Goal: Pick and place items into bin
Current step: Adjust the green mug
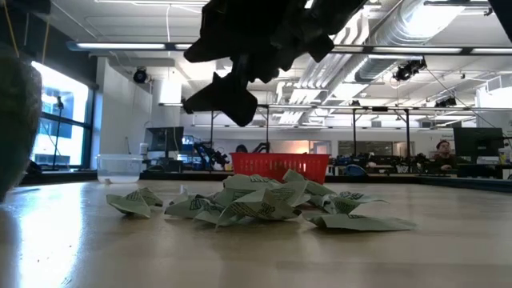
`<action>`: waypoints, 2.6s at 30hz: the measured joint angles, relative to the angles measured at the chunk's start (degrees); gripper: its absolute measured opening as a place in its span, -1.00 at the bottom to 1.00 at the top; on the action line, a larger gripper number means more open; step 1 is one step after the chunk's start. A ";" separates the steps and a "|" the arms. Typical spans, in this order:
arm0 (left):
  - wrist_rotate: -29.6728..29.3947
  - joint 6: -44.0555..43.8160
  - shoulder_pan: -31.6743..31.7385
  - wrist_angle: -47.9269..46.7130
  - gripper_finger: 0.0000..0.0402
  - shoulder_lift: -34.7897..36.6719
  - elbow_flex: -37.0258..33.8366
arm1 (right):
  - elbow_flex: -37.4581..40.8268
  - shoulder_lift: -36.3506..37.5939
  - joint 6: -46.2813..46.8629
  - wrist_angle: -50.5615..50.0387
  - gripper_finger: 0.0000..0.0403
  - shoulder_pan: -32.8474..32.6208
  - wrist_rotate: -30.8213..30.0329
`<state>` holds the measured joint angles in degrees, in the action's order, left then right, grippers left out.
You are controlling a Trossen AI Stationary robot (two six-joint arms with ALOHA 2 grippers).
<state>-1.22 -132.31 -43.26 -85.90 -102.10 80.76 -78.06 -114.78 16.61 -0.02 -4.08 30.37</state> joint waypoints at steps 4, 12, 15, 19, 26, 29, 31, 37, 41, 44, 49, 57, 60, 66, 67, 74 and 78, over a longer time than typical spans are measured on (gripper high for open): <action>-0.07 -0.17 0.10 0.09 -0.01 0.04 0.44 | 0.00 0.00 -0.64 -1.68 0.39 0.00 -0.01; 3.20 0.93 0.06 -3.64 0.37 0.13 4.86 | 0.00 0.28 -2.62 -2.70 0.39 0.70 -0.06; -1.82 2.41 0.11 -3.41 0.36 1.09 9.06 | 0.00 1.45 -3.95 -2.72 0.39 1.79 -0.39; -16.92 3.11 0.78 -1.87 0.29 1.96 13.98 | 0.00 3.60 -7.03 -7.23 0.39 3.86 -0.44; -18.01 32.97 10.89 12.30 0.07 -0.38 11.27 | 0.26 11.81 -19.17 -25.89 0.39 6.85 -6.39; -15.63 46.24 16.03 16.15 0.03 -1.46 10.30 | 0.28 15.61 -23.04 -31.73 0.39 7.35 -11.68; -15.08 50.78 18.57 15.91 0.01 -2.20 10.13 | 0.24 17.99 -23.93 -33.94 0.39 7.76 -13.47; -9.26 63.18 20.03 19.02 -0.06 -2.45 9.70 | 0.28 21.99 -24.25 -39.41 0.39 8.82 -15.65; -4.19 66.40 18.63 18.61 -0.15 -4.22 8.28 | 0.26 23.49 -24.58 -39.95 0.39 8.99 -18.07; -1.49 66.19 18.00 17.91 -0.22 -5.29 6.61 | 0.26 23.65 -24.56 -39.30 0.39 8.98 -18.00; 0.30 67.45 19.19 16.46 -0.31 -5.99 3.82 | 0.26 23.71 -24.29 -38.60 0.39 8.43 -17.53; 6.61 78.76 25.07 16.06 -0.50 -6.01 0.43 | 0.26 23.71 -22.91 -37.87 0.39 7.63 -17.14; 9.06 82.42 26.85 15.86 -0.62 -6.01 -0.30 | 0.26 23.71 -22.64 -37.82 0.39 7.41 -17.21; 14.30 85.40 27.84 17.69 -0.86 -5.99 -3.40 | 0.26 23.71 -22.28 -37.29 0.39 7.13 -17.41; 14.98 84.94 27.53 17.71 -0.88 -5.99 -3.90 | 0.26 23.71 -21.88 -37.03 0.39 7.13 -17.41; 18.63 81.84 24.59 17.34 -0.64 -5.99 -5.31 | 0.26 23.71 -21.56 -35.01 0.39 7.13 -18.01; 18.35 79.83 22.42 17.42 -0.58 -5.95 -5.28 | 0.26 23.71 -21.56 -34.97 0.39 7.13 -18.05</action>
<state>17.13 -52.48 -20.84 -68.47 -108.05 75.48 -77.80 -91.07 -4.95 -34.98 3.05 12.32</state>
